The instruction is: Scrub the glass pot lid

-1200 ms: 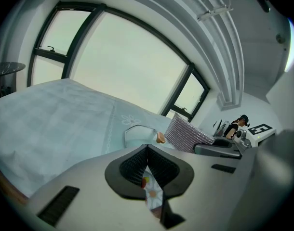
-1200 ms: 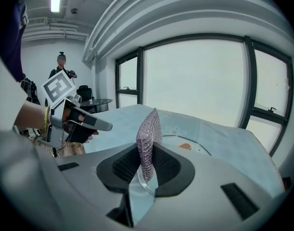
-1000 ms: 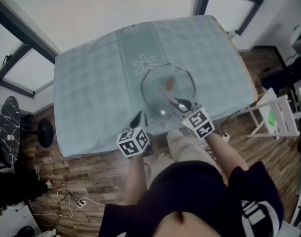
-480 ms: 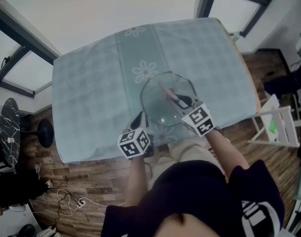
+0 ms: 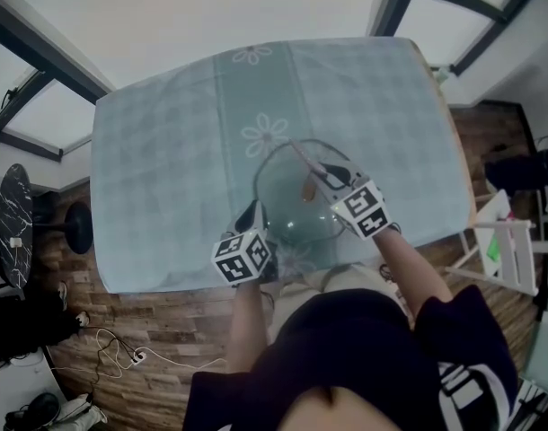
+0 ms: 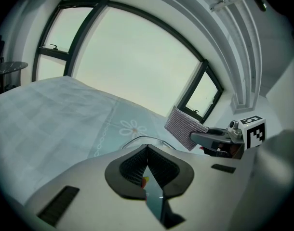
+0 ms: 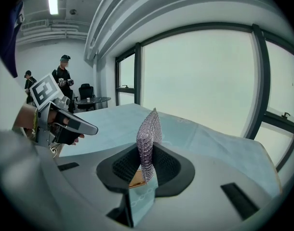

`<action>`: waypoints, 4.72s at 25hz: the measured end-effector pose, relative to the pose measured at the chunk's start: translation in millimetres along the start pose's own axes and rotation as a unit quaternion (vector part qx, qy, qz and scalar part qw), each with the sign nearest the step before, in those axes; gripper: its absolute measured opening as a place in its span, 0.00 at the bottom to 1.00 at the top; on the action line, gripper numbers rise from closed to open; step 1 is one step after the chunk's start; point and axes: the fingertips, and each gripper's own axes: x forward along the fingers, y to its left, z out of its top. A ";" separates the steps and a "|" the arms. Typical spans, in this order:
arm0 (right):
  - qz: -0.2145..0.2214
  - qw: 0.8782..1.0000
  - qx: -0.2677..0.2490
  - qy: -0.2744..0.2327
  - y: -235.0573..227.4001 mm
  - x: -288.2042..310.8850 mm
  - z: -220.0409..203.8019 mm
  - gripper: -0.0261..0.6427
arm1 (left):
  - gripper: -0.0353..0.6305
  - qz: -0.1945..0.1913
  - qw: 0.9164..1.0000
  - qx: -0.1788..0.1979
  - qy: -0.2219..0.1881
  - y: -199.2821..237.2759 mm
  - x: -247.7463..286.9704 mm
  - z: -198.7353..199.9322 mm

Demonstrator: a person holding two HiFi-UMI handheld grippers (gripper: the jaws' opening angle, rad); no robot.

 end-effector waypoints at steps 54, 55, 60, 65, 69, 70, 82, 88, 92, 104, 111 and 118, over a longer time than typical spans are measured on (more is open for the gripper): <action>0.058 0.996 -0.003 0.072 -58.5 89.0 -55.3 0.16 | 0.05 0.054 0.997 -0.048 0.000 23.5 54.0 5.8; 0.060 0.995 -0.004 0.074 -57.0 89.4 -55.2 0.16 | 0.05 0.053 0.997 -0.047 0.000 24.2 53.7 6.0; 0.074 0.993 -0.007 0.094 -43.0 88.0 -54.0 0.16 | 0.05 0.054 0.997 -0.050 0.000 29.2 48.6 3.8; 0.086 0.992 -0.016 0.096 -31.3 89.0 -51.4 0.16 | 0.05 0.053 0.997 -0.050 -0.001 30.5 45.3 3.4; 0.093 0.990 -0.027 0.100 -24.0 90.9 -49.2 0.16 | 0.05 0.053 0.997 -0.050 -0.004 31.6 42.7 4.4; 0.095 0.990 -0.029 0.100 -22.2 91.2 -48.9 0.16 | 0.05 0.053 0.997 -0.051 -0.004 32.0 41.7 4.4; 0.123 0.986 -0.046 0.100 3.0 92.3 -41.7 0.16 | 0.05 0.056 0.997 -0.051 -0.008 35.5 32.4 5.8; 0.138 0.984 -0.058 0.099 17.1 90.1 -39.9 0.16 | 0.05 0.057 0.997 -0.053 -0.011 35.5 26.7 2.7; 0.144 0.983 -0.065 0.098 25.1 89.8 -38.6 0.16 | 0.05 0.059 0.997 -0.055 -0.013 36.7 22.1 0.8; 0.147 0.980 -0.091 0.098 40.3 86.8 -38.7 0.16 | 0.05 0.063 0.996 -0.055 -0.010 41.1 5.6 -7.1; 0.140 0.981 -0.097 0.097 41.4 86.0 -38.7 0.16 | 0.05 0.068 0.996 -0.057 -0.010 47.0 -6.2 -12.5; 0.134 0.982 -0.101 0.092 42.9 87.0 -38.2 0.16 | 0.05 0.068 0.996 -0.055 -0.007 50.8 -12.0 -15.3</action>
